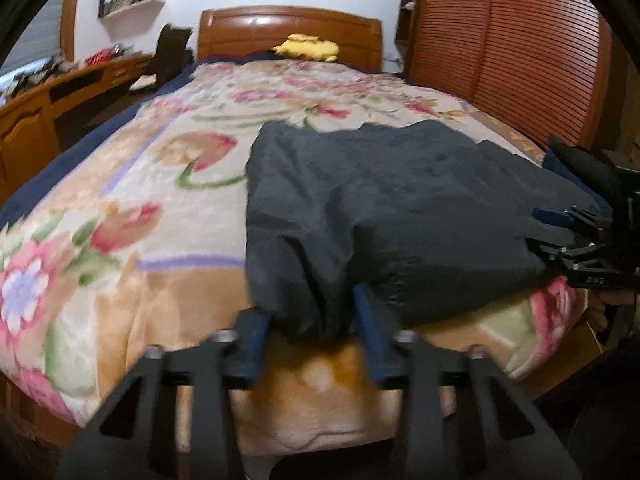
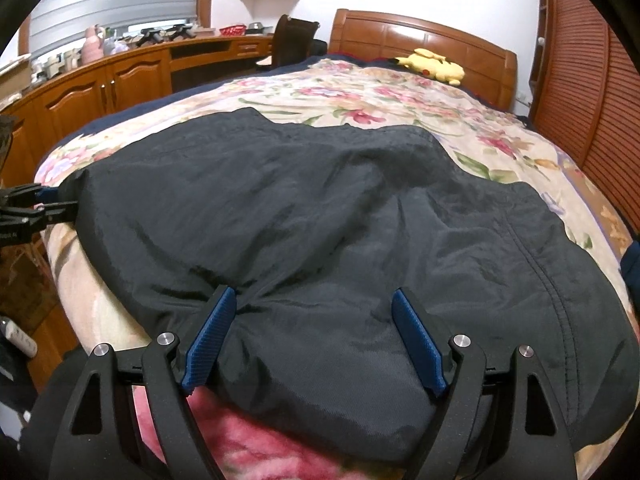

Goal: Fold large clothes

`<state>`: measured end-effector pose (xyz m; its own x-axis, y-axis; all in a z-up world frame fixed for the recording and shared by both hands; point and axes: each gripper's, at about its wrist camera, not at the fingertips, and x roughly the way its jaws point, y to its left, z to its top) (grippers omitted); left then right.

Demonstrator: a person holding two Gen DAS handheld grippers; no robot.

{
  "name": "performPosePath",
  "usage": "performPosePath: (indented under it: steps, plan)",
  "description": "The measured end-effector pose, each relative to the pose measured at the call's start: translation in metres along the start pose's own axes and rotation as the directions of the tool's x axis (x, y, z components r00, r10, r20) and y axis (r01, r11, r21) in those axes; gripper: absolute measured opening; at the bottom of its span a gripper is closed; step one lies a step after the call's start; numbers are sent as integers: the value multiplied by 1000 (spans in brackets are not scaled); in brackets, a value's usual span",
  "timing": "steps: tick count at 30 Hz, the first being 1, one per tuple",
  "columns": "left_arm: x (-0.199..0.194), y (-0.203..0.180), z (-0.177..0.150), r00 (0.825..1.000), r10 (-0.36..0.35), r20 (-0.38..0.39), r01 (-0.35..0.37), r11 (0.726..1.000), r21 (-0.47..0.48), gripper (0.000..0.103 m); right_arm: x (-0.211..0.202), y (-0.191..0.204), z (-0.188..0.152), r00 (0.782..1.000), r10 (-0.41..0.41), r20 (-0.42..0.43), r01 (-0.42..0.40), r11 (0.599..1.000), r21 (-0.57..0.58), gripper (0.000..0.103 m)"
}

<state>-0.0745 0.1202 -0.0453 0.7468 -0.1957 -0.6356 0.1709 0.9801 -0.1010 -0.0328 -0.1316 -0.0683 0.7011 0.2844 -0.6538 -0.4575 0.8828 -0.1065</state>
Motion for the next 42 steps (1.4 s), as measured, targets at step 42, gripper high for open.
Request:
performPosePath:
  steps: [42]
  plan:
    - [2,-273,143,972,-216,87,166,903,396,2,-116,-135,-5,978,-161,135,116,950,288,80]
